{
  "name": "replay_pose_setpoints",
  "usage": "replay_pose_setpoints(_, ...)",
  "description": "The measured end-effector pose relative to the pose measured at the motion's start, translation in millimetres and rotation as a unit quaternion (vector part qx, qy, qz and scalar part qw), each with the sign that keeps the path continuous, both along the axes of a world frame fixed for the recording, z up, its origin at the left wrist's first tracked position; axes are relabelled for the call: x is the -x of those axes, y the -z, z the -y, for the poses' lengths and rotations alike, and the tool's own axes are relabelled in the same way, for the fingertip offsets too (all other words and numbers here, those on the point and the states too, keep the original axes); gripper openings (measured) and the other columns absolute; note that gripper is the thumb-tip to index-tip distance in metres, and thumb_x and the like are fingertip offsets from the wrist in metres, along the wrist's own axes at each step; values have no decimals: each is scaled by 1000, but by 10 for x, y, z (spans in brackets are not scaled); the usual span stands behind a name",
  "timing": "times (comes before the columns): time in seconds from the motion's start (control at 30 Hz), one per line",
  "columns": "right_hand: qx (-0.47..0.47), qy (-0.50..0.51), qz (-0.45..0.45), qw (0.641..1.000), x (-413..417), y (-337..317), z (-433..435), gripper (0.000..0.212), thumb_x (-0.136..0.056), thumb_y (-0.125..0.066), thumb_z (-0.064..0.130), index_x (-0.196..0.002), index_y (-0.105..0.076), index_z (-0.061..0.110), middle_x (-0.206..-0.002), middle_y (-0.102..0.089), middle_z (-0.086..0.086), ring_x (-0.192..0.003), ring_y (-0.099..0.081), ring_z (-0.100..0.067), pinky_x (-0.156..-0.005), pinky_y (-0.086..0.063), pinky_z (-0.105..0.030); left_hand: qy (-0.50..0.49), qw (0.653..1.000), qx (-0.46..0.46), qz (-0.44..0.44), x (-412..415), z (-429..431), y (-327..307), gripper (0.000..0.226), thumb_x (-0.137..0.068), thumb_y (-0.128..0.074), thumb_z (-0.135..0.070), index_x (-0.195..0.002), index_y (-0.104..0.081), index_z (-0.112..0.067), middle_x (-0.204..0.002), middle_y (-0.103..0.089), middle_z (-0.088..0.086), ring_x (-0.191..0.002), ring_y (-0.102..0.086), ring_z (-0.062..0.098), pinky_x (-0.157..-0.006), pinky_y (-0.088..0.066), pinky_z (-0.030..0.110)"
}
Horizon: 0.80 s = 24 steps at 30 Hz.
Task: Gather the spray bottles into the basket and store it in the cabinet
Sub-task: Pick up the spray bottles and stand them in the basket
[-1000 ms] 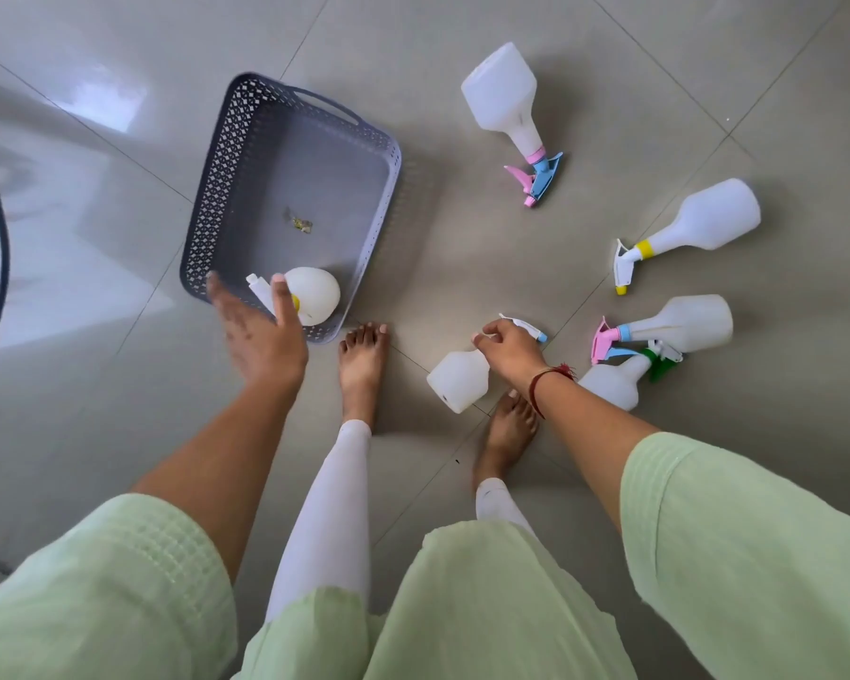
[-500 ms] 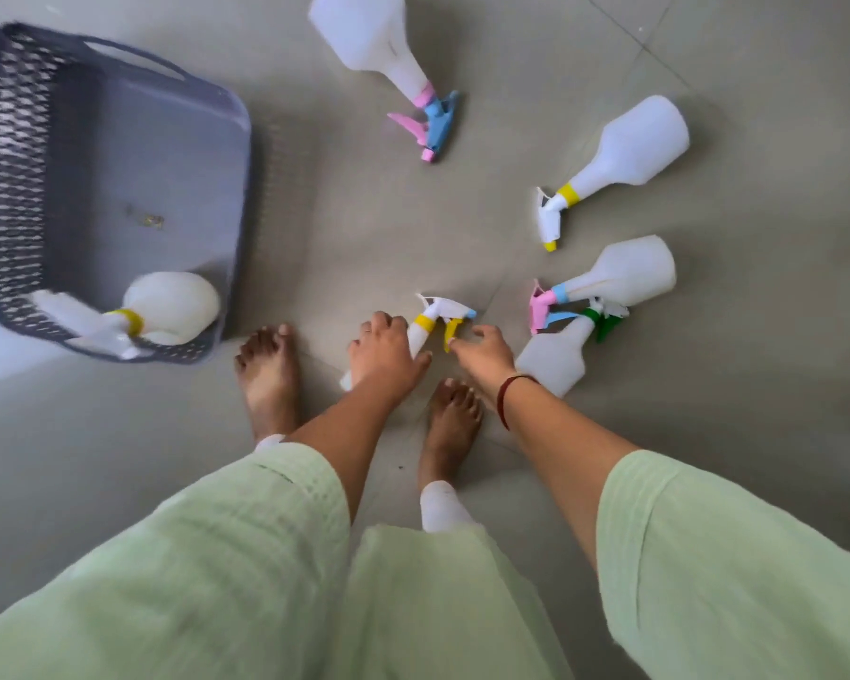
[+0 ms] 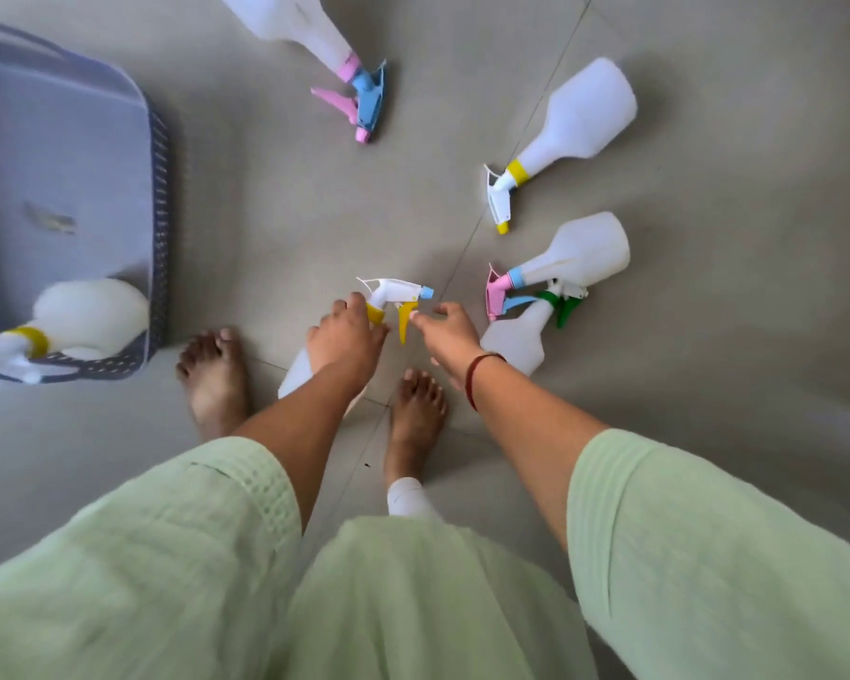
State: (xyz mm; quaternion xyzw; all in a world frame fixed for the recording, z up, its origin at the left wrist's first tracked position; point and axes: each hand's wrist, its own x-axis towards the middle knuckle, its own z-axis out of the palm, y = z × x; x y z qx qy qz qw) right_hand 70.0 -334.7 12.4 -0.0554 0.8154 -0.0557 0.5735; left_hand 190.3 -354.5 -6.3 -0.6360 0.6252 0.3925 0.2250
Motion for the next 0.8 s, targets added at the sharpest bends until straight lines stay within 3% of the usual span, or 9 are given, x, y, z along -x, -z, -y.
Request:
replay_pose_setpoints(0.1,19,75,51,996,-206,-400,223,52,-87,-55,45,-130,-44,17,-108,-62,-5,-78,-61,-18,-63,-48,-28,-35,998,36,-32,-43,214,-363,44,-91,-52,-42,-119,-46,-8,-120,-55,15,-109,-56,38,-87,-41,43)
replay_pose_setpoints(0.2,91,85,67,990,-376,-780,573,44,-88,-54,46,-121,-51,17,-103,-66,-4,-64,-57,-12,-51,-43,-22,-64,992,94,-60,-95,473,-745,36,-94,-45,-33,-121,-44,-8,-120,-53,14,-111,-54,38,-87,-39,44)
replay_pose_setpoints(0.33,207,91,56,973,-648,-1222,1131,21,-86,-63,35,-99,-65,18,-79,-67,4,-62,-59,-6,-56,-48,-21,-104,974,171,-108,-263,839,-1165,34,-95,-39,-30,-122,-44,-10,-118,-52,12,-111,-51,34,-87,-37,41)
replay_pose_setpoints(0.47,291,58,75,952,-939,-1546,1641,19,-86,-66,22,-102,-66,14,-87,-66,-1,-68,-59,-2,-63,-47,-14,-184,940,198,-209,-628,1299,-1503,30,-93,-44,-27,-114,-47,-6,-109,-54,15,-105,-53,37,-82,-39,41)
replay_pose_setpoints(0.57,293,6,109,950,-1203,-1699,1930,12,-84,-67,25,-94,-66,18,-85,-70,2,-74,-65,-6,-62,-49,-17,-290,898,170,-283,-1025,1603,-1716,26,-88,-57,-30,-104,-48,-12,-98,-58,-1,-97,-60,24,-73,-40,28)
replay_pose_setpoints(0.67,274,-35,170,946,-1614,-1838,2159,26,-83,-70,20,-106,-67,9,-92,-70,-6,-83,-67,-13,-75,-53,-24,-367,861,178,-303,-1607,1842,-1963,51,-79,-68,-28,-123,-45,-18,-99,-59,-6,-93,-65,15,-76,-48,25)
replay_pose_setpoints(0.73,259,-74,194,943,-1897,-1943,2288,26,-79,-73,18,-104,-68,12,-88,-70,-1,-78,-67,-7,-74,-53,-21,-359,860,195,-307,-1981,1931,-2114,65,-76,-70,-22,-133,-40,-21,-104,-61,-3,-93,-66,17,-80,-52,29)
replay_pose_setpoints(0.8,249,-124,208,938,-2181,-2023,2431,24,-75,-76,16,-98,-69,16,-85,-70,1,-76,-67,-6,-74,-52,-20,-315,877,223,-286,-2326,1980,-2210,60,-75,-70,-20,-130,-46,-22,-107,-65,-2,-93,-66,19,-80,-53,32)
